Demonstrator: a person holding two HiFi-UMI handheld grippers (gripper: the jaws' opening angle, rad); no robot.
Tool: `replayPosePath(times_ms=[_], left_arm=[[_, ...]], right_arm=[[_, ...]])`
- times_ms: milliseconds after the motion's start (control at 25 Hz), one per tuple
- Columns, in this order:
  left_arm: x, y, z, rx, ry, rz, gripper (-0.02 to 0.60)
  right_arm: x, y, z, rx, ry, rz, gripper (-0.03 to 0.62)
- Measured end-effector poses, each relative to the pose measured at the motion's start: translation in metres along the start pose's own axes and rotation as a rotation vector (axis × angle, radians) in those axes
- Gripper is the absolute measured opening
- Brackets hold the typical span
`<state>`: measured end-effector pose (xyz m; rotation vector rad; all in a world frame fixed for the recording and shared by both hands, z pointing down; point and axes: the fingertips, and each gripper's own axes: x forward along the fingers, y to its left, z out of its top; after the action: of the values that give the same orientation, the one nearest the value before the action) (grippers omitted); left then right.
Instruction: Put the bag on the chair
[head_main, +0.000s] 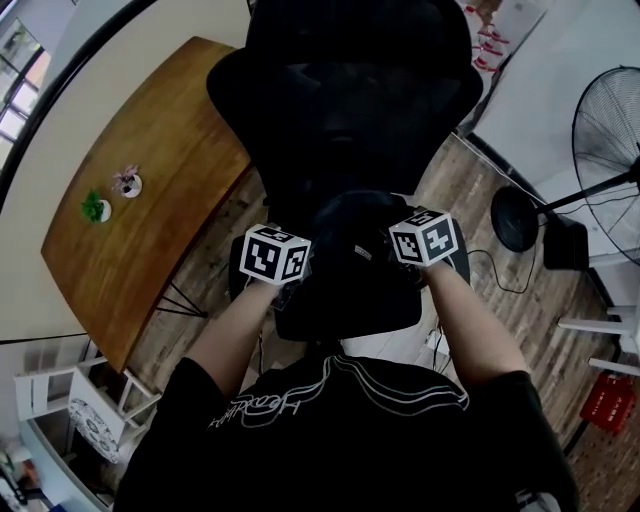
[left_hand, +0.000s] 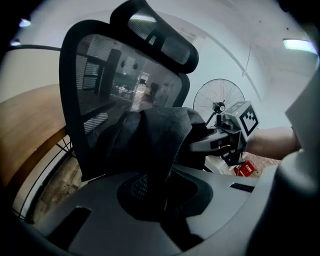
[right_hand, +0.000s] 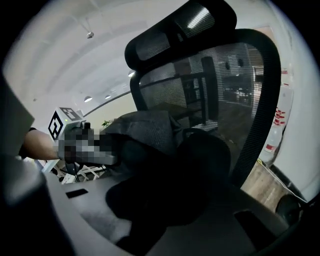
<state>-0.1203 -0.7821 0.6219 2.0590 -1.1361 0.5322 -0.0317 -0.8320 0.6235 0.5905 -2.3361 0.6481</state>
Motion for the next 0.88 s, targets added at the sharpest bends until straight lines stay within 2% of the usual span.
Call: replayPosePath(times_ms=[200, 400, 600, 680, 800, 880], left_arm=[[0.009, 0.007, -0.006, -0.001, 0.003, -0.006, 0.043], [0.017, 0.009, -0.007, -0.002, 0.009, -0.034, 0.044], [0.018, 0.007, -0.012, 0.045, 0.056, -0.038, 0.047], [0.017, 0.004, -0.014, 0.054, 0.068, -0.048, 0.097], [0.011, -0.001, -0.019, 0.020, 0.076, -0.072, 0.250], [0.002, -0.003, -0.023, -0.010, 0.064, -0.076, 0.290]], right_arm=[[0.011, -0.007, -0.005, 0.003, -0.007, -0.025, 0.074], [0.013, -0.013, -0.011, 0.050, -0.011, -0.026, 0.077], [0.014, -0.013, -0.018, 0.120, 0.001, -0.022, 0.105], [0.011, -0.013, -0.020, 0.145, 0.011, -0.025, 0.120], [0.006, -0.015, -0.023, 0.176, 0.011, -0.053, 0.144], [0.002, -0.014, -0.028, 0.205, 0.007, -0.072, 0.160]])
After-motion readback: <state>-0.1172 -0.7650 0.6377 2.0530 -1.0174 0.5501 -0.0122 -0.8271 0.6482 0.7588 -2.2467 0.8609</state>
